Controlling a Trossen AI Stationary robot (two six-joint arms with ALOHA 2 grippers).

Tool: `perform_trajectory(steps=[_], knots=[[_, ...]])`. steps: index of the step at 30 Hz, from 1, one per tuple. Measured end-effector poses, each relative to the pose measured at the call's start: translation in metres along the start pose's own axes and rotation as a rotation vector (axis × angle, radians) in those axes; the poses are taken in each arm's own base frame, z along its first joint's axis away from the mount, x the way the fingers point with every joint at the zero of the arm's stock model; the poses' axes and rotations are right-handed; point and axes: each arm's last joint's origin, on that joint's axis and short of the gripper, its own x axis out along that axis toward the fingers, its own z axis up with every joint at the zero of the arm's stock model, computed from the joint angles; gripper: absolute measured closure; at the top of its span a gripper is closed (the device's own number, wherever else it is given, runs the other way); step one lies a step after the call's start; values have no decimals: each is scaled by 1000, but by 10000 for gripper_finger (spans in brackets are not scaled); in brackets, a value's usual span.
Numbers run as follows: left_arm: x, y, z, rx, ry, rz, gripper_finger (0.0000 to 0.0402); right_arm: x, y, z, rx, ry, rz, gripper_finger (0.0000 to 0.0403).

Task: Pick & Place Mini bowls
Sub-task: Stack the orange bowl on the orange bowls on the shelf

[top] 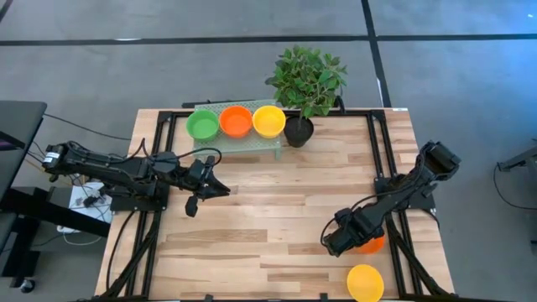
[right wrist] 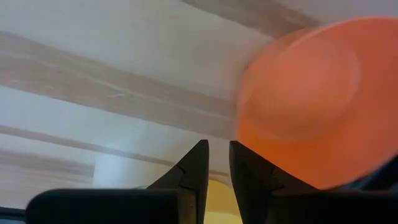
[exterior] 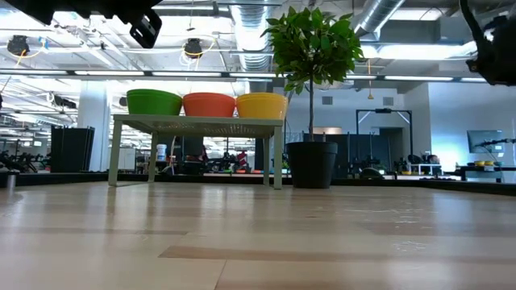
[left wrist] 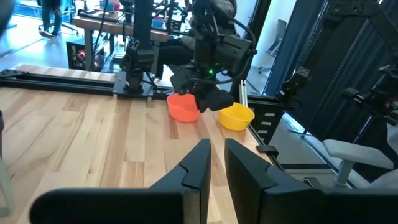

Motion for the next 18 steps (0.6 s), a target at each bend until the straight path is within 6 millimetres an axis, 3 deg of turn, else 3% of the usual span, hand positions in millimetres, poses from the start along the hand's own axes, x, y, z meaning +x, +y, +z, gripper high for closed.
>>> perform_trajectory(steps=[6, 18], knots=[[0, 0, 1, 0, -6, -1, 353, -15, -5, -4, 3, -72, -69, 344], [0, 0, 1, -2, -7, -1, 353, 1, -11, -16, 42, -70, -38, 344]])
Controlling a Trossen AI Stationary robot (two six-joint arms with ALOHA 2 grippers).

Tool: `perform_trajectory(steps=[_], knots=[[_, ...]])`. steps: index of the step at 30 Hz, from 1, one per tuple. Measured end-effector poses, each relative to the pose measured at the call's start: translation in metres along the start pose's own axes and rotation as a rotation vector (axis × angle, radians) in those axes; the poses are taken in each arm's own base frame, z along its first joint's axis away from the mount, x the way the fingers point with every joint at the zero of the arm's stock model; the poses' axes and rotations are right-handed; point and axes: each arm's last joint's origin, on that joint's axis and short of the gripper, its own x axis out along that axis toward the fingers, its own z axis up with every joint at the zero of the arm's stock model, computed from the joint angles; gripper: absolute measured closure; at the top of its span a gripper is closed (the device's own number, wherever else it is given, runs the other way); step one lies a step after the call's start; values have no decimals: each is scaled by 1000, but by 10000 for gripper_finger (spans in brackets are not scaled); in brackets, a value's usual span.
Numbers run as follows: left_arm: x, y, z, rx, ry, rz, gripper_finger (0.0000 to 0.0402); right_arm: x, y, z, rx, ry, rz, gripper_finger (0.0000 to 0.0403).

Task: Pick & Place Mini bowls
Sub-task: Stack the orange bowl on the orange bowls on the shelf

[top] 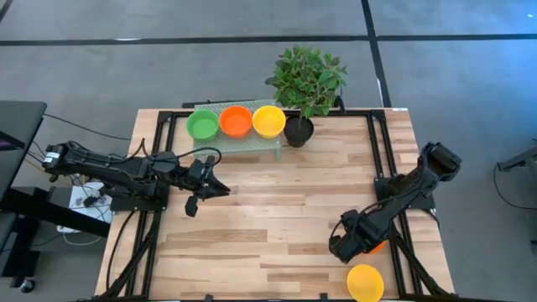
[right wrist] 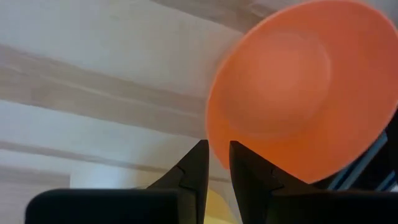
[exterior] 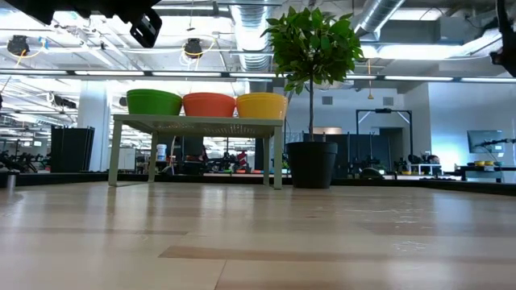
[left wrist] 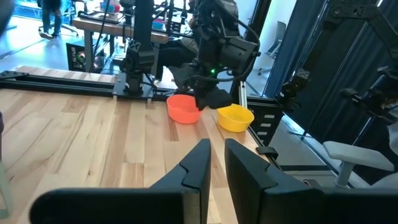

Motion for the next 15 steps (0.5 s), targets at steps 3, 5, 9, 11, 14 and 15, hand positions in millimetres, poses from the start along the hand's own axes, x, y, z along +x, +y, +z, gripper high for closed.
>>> perform_trajectory(steps=[3, 5, 9, 11, 14, 15], knots=[[0, 0, 0, 0, -1, 0, 353, 7, 0, 2, 6, 9, 16, 344], [0, 0, 0, 1, -4, -1, 353, 12, 2, 3, 3, 23, 45, 344], [0, 0, 1, 1, -8, -1, 353, 12, 5, 6, -9, 32, 64, 344], [0, 0, 1, 1, -9, -1, 353, 12, 5, 8, -4, 29, 57, 344], [0, 0, 1, 1, -9, -1, 353, 12, 4, 10, -9, 22, 40, 344], [0, 0, 1, 1, -9, -1, 353, 12, 3, 10, -7, 18, 32, 344]])
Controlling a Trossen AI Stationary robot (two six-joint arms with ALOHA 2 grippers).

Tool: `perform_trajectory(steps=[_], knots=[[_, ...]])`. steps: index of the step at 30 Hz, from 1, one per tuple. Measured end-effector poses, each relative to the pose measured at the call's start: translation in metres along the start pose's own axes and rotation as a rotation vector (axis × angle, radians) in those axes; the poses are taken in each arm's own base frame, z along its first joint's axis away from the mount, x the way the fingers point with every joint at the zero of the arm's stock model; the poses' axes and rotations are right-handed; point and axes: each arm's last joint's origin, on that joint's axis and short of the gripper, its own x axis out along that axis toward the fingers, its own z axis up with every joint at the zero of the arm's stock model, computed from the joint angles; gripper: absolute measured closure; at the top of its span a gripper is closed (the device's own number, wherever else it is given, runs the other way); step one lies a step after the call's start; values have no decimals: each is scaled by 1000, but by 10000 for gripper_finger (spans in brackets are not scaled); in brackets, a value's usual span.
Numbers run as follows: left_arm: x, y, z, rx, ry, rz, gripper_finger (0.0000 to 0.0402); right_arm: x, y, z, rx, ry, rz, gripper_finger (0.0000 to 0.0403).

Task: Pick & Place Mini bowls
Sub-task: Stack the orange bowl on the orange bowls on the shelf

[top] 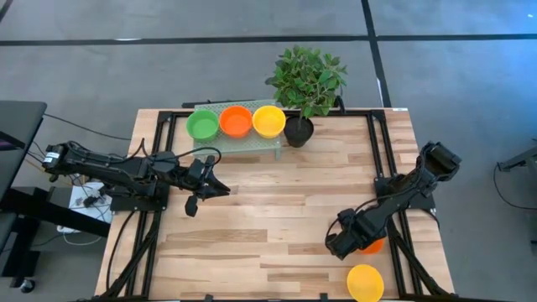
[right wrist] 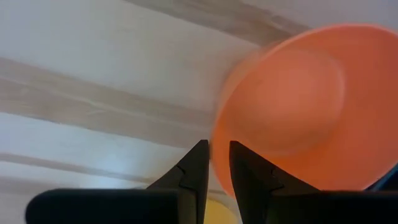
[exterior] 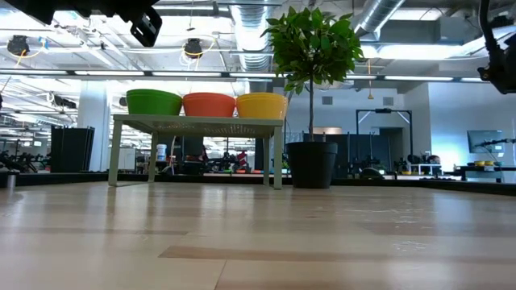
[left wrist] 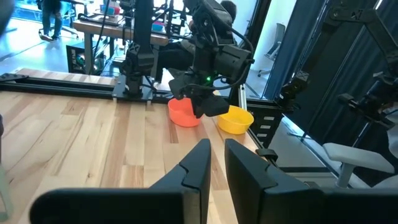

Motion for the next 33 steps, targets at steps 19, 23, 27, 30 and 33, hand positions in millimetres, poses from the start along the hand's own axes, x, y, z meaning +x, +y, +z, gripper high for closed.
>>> perform_trajectory(steps=[19, 23, 27, 30, 33], knots=[[0, 0, 0, 0, 0, 0, 353, 1, -3, 2, -28, -70, -17, 399], [0, 0, 0, 0, 1, 0, 353, 1, -4, 4, -48, -88, -24, 400], [0, 0, 0, 0, 1, 0, 353, 1, -2, 3, -101, -82, -11, 401], [0, 0, 0, 0, -1, 0, 353, -1, 6, 4, -183, -60, 58, 402], [0, 0, 1, 1, -8, -1, 353, -6, 15, 11, -243, -53, 109, 402]])
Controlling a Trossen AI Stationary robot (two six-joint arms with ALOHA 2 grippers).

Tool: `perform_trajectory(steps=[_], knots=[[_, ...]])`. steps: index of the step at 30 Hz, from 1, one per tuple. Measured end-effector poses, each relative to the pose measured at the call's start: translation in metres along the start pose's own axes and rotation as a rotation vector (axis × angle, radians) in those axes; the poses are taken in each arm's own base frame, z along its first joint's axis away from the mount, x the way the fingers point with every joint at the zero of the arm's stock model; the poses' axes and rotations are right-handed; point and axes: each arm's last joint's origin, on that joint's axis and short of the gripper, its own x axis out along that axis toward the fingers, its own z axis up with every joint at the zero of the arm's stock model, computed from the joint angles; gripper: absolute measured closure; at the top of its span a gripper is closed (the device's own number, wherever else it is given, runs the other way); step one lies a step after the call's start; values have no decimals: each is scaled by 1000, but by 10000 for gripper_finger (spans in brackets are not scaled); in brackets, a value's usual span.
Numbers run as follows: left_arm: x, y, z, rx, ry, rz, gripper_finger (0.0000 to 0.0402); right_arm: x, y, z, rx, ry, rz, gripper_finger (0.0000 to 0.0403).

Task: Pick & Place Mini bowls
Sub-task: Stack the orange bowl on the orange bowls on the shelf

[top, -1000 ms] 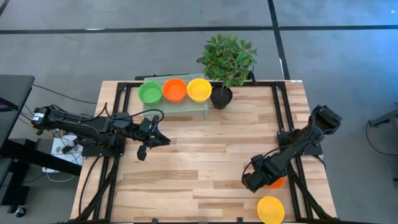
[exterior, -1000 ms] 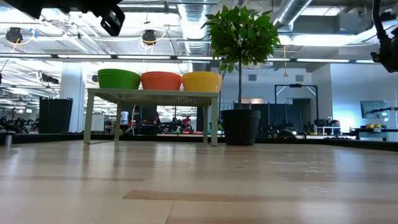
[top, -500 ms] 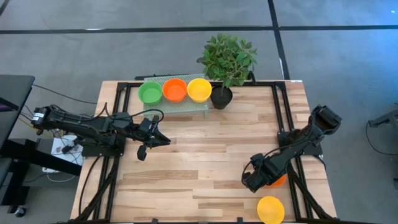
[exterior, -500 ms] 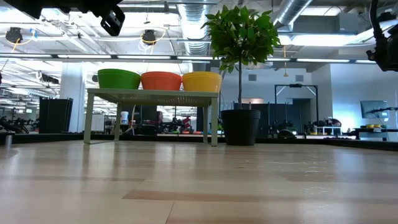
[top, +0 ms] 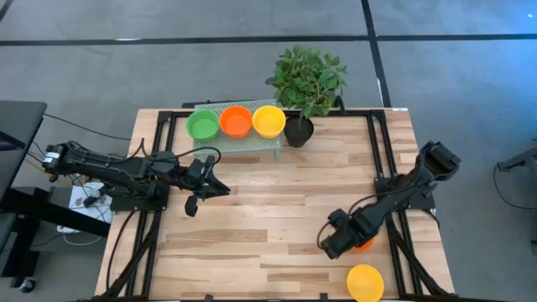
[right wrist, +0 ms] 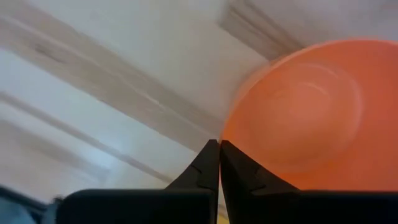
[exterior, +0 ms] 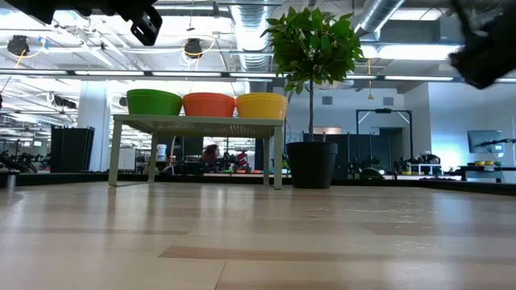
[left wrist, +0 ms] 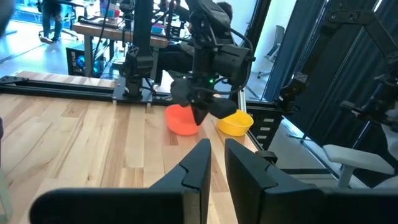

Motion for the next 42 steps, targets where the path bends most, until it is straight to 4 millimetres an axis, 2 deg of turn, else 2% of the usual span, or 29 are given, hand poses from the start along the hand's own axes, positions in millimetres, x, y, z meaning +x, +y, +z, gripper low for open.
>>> perform_trajectory(steps=[10, 19, 23, 29, 32, 35, 39, 42], knots=[[0, 0, 0, 0, -3, 0, 353, -32, 22, 58, -243, -64, 127, 403], [0, 0, 0, 36, -3, 0, 353, -87, 44, 111, -584, -343, 245, 403], [-4, -1, 3, 59, -19, -1, 353, -101, 57, 132, -716, -456, 295, 403], [-16, -1, 13, 117, -97, 81, 353, -105, 99, 163, -1066, -488, 164, 403], [-20, -2, 14, 116, -111, 91, 353, -122, 120, 177, -1194, -492, 106, 403], [-20, -2, 14, 114, -103, 86, 353, -151, 135, 189, -1281, -580, 56, 403], [-19, -3, 13, 118, -95, 40, 353, -180, 141, 206, -1361, -644, 3, 403], [-19, -5, 13, 121, -94, -14, 353, -182, 137, 223, -1402, -709, -80, 403]])
